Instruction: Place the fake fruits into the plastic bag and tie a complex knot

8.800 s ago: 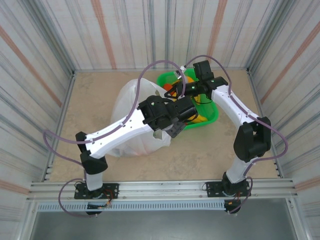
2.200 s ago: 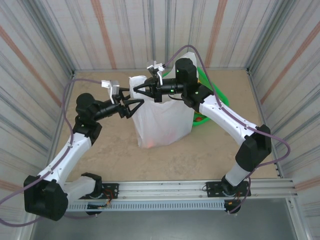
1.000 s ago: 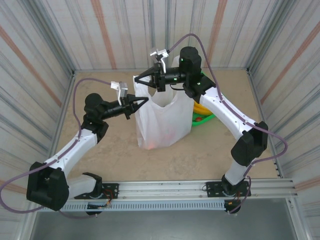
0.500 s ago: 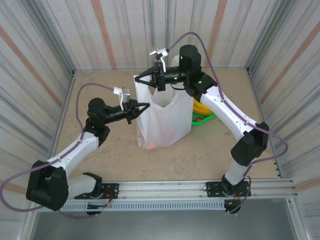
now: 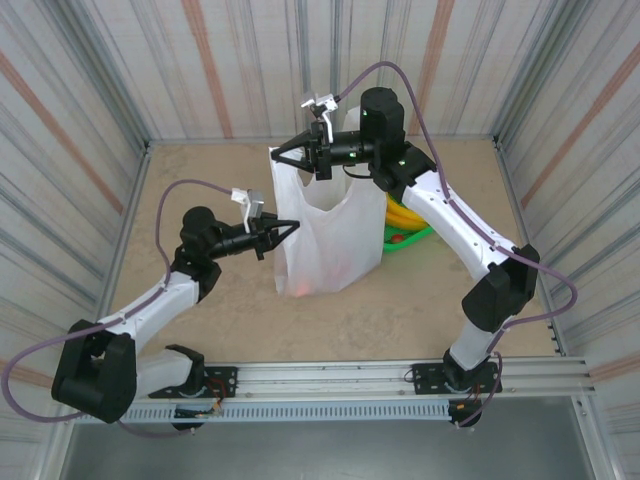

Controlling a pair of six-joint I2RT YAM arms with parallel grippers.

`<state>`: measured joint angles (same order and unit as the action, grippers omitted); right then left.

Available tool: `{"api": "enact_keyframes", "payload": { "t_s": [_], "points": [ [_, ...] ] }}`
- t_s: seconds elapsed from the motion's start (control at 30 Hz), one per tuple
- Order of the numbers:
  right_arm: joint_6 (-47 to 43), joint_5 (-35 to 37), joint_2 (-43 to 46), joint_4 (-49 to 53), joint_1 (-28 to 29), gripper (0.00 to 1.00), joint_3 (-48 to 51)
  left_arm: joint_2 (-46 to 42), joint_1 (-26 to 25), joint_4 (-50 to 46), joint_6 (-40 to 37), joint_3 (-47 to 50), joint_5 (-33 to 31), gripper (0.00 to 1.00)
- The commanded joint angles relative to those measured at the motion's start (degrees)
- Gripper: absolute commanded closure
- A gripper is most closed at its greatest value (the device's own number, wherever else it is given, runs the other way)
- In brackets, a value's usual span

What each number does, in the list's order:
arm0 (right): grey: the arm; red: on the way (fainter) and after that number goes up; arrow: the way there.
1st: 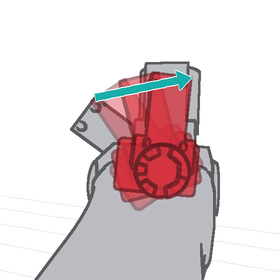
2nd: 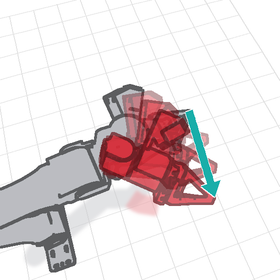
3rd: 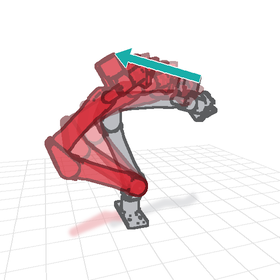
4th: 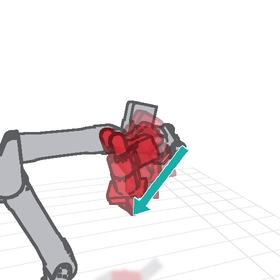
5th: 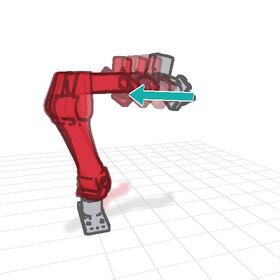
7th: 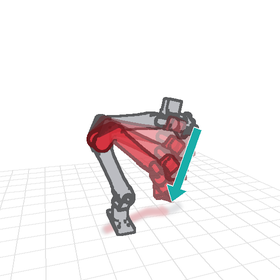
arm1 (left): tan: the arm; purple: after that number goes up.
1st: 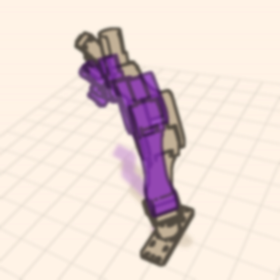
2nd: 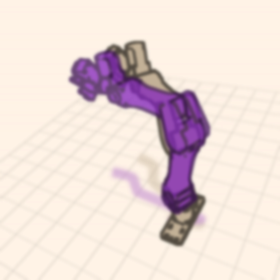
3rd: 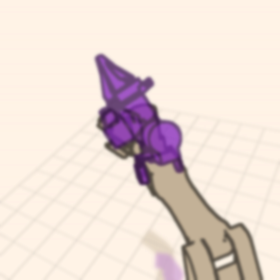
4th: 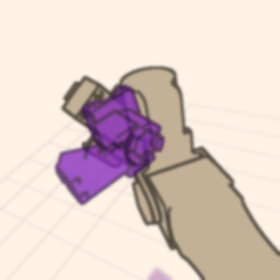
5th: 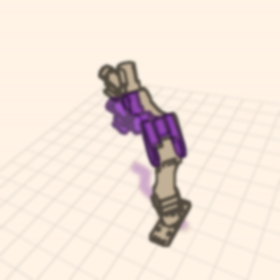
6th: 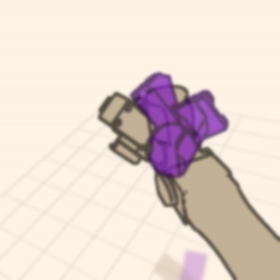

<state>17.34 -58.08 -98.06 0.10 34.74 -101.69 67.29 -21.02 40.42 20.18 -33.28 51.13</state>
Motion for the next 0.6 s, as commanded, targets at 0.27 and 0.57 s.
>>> {"api": "enact_keyframes", "payload": {
  "t_s": [0.27, 0.57],
  "points": [
    [-2.58, 1.21, 3.37, 0.17, 0.17, 1.00, -1.13, -10.69, 6.77, -13.43, -2.51, -8.20, 2.29, 0.25],
    [-2.65, 1.32, 3.28, 0.10, 1.24, 1.00, -1.07, -4.37, 6.15, -21.74, -5.51, -23.55, -0.61, 0.01]
  ]
}}
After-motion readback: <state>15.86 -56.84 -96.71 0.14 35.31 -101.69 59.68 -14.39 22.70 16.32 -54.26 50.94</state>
